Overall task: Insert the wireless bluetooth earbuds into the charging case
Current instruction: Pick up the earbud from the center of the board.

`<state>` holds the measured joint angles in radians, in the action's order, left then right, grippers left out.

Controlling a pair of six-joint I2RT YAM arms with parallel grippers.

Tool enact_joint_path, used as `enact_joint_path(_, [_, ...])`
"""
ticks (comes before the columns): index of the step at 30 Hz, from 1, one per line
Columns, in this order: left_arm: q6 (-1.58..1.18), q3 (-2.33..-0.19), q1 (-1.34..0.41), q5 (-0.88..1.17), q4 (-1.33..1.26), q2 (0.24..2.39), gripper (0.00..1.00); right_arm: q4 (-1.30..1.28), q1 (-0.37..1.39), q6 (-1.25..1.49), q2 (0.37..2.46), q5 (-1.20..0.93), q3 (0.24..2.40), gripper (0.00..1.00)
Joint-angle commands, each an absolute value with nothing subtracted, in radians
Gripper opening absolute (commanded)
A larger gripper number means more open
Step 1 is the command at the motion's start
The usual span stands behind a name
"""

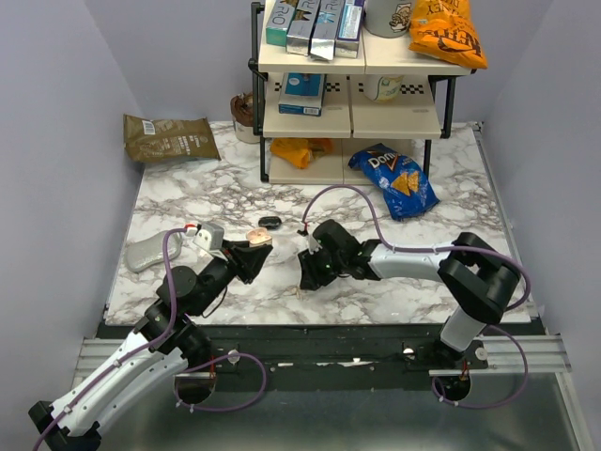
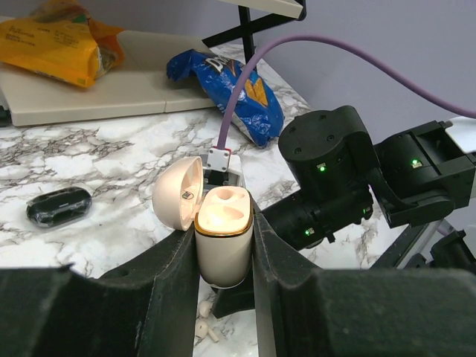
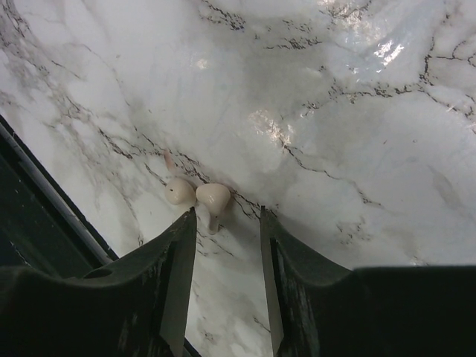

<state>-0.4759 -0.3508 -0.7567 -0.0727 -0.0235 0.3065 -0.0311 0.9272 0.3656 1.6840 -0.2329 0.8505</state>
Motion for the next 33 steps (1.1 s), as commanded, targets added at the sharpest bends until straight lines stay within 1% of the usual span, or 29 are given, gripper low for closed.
enact_joint_path(1, [-0.483,-0.339,-0.761,-0.094,-0.020,0.296,0.00,-0.048,0.937,0.383,1.712,-0.209,0.890,0.46])
enact_joint_path(11, [-0.485,-0.336,-0.762,-0.092,-0.017,0.291,0.00,-0.048,0.942,0.385,1.740,-0.224,0.902,0.39])
enact_joint_path(14, [-0.486,-0.336,-0.762,-0.089,-0.020,0.294,0.00,-0.048,0.946,0.385,1.746,-0.235,0.902,0.36])
enact_joint_path(15, [-0.488,-0.336,-0.762,-0.089,-0.020,0.295,0.00,-0.048,0.948,0.385,1.747,-0.236,0.902,0.32])
enact_joint_path(18, [-0.488,-0.334,-0.764,-0.086,-0.023,0.298,0.00,-0.046,0.951,0.385,1.746,-0.239,0.900,0.26])
enact_joint_path(23, [-0.491,-0.334,-0.764,-0.084,-0.025,0.301,0.00,-0.046,0.953,0.388,1.735,-0.232,0.897,0.19])
enact_joint_path(24, [-0.491,-0.334,-0.764,-0.084,-0.023,0.301,0.00,-0.048,0.951,0.390,1.732,-0.229,0.896,0.16])
enact_joint_path(26, [-0.489,-0.334,-0.764,-0.086,-0.023,0.299,0.00,-0.048,0.951,0.399,1.715,-0.206,0.887,0.12])
enact_joint_path(27, [-0.491,-0.336,-0.764,-0.087,-0.023,0.301,0.00,-0.049,0.951,0.405,1.709,-0.192,0.884,0.07])
enact_joint_path(30, [-0.488,-0.336,-0.764,-0.087,-0.023,0.304,0.00,-0.051,0.948,0.407,1.671,-0.141,0.867,0.01])
enact_joint_path(33, [-0.488,-0.336,-0.764,-0.086,-0.028,0.308,0.00,-0.054,0.934,0.403,1.629,-0.104,0.851,0.01])
